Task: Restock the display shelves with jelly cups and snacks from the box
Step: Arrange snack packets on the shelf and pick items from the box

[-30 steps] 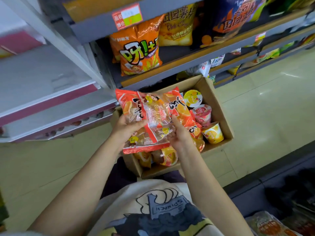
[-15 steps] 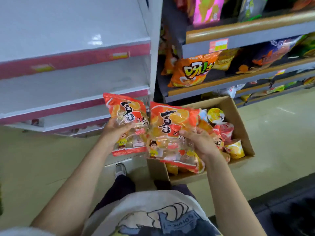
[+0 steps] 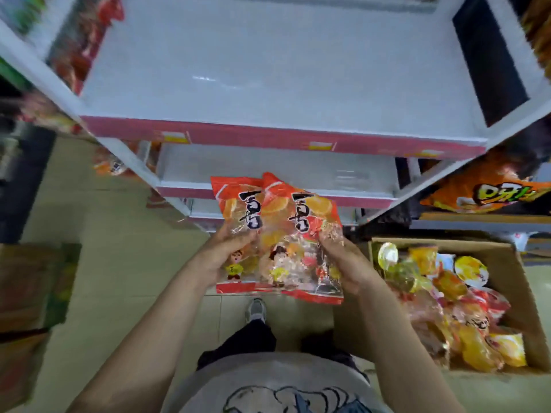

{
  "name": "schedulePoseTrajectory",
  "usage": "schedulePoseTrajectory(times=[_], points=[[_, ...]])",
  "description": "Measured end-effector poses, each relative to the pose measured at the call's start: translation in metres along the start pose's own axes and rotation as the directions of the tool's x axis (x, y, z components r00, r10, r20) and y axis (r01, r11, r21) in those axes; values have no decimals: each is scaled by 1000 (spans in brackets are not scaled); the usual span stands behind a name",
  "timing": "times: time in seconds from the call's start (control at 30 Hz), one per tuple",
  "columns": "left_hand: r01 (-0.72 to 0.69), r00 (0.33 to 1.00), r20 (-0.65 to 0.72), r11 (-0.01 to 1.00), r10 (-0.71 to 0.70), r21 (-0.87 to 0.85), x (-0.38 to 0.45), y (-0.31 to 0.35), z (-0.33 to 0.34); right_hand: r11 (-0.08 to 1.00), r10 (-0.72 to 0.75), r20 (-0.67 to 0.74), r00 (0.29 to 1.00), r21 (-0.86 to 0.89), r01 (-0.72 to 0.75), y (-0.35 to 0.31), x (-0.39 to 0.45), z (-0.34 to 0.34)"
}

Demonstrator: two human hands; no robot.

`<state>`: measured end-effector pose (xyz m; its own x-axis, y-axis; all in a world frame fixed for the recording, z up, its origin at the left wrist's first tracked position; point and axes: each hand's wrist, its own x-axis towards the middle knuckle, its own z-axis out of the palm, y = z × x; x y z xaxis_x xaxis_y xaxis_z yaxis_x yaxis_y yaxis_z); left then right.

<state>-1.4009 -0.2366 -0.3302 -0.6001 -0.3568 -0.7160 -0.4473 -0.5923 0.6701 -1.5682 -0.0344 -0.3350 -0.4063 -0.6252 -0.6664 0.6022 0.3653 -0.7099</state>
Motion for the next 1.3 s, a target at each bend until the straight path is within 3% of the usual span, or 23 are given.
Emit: schedulePoseTrajectory(times=[0.07,0.13,0.27,0.4,0.57,0.67,0.73,0.83,1.03,1.13,1.3], points=[[-9,999,33,996,12,-91,-1,4,-9,997,26,26,999,-70,-25,-7,5,20],[-17,999,38,997,20,-75,0,9,-16,998,30,104,994,-65,-23,-9,12,30],[-26,997,74,986,14,162,10,19,-32,997,41,143,989,-74,-30,-9,33,53],[17,998,60,980,-30,200,32,35,-37,992,-58,100,993,-107,69,-12,64,70],[-175,972,-120,966,200,191,68,56,-48,955,-267,-42,963,-145,258,-37,110,86],[-321,872,-291,909,394,268,82,57,-50,898,-371,-156,916,-310,311,-40,130,97],[-371,819,-300,851,489,372,84,50,-54,841,-416,-228,880,-465,277,-31,138,101],[-383,798,-239,772,553,508,84,29,-59,786,-490,-299,819,-558,267,-17,129,103],[-359,713,-147,537,686,763,84,3,-56,497,-644,-75,761,-797,343,22,114,107],[-217,744,-94,373,661,902,93,-8,-55,317,-664,-12,748,-910,266,33,130,100],[-147,727,21,126,686,981,129,-10,-67,10,-647,67,759,-995,96,21,163,92]])
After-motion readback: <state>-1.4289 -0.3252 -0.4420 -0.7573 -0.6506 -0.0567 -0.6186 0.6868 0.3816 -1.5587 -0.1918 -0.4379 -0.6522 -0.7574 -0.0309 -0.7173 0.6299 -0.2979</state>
